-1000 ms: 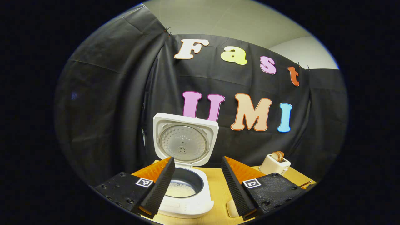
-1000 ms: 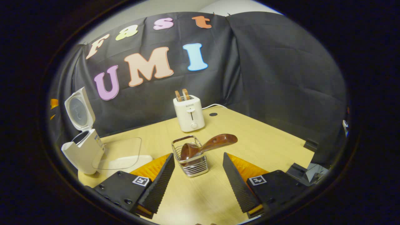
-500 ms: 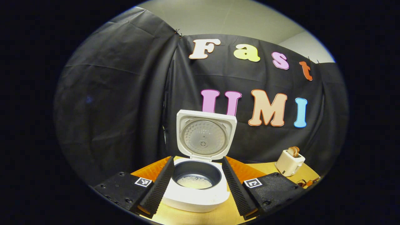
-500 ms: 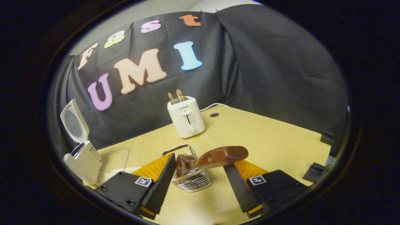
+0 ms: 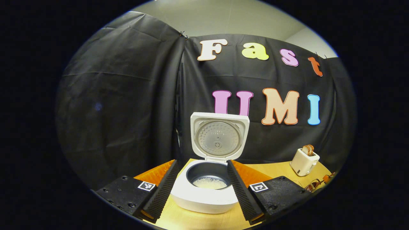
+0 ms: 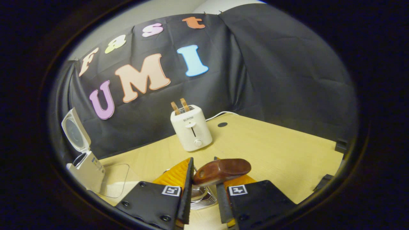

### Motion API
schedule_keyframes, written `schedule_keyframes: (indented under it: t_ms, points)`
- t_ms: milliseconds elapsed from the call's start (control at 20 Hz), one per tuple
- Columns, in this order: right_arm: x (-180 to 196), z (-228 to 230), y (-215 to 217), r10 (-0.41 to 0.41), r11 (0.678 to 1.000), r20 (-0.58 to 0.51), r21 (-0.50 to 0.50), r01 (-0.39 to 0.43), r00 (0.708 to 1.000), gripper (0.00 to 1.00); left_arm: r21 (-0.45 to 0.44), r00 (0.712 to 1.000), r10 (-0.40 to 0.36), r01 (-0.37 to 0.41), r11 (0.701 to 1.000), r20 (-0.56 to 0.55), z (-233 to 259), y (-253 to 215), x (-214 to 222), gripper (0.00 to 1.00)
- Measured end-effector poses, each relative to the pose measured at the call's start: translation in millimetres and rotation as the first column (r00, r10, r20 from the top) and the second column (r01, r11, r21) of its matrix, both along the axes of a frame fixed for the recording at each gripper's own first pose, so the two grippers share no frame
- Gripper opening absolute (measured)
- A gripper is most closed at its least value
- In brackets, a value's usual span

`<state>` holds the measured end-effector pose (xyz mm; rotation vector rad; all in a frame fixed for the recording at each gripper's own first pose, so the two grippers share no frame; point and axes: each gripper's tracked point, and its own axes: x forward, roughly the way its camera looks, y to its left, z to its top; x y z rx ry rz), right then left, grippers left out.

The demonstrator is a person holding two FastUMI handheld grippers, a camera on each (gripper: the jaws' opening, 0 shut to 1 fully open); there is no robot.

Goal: Close the left gripper, press the button to open the rice cooker; take a wooden spoon from the chopstick holder with the right hand, scoop a spoonful of rice and pour it into the rice cooker, then put the wooden spoon back into the chopstick holder.

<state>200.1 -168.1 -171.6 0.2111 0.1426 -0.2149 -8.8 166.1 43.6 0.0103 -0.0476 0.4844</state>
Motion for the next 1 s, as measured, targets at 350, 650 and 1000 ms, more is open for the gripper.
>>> schedule_keyframes:
  t_ms: [350, 650, 1000]
  points:
    - [20, 9, 18, 0.058, 0.998, -0.038, 0.0, -0.058, 0.998, 0.22, -0.025, 1.0, -0.003, 0.003, 1.0, -0.002, -8, -4, 1, 0.91]
    - [22, 11, 22, 0.067, 0.997, -0.094, -0.026, -0.07, 0.993, 0.19, -0.008, 1.0, -0.017, 0.016, 1.0, -0.016, -11, -5, 5, 0.91]
    - [16, 55, 27, 0.063, 0.995, -0.062, -0.076, -0.068, 0.996, 0.19, -0.021, 0.997, -0.073, 0.073, 0.997, -0.013, -14, -8, 17, 0.91]
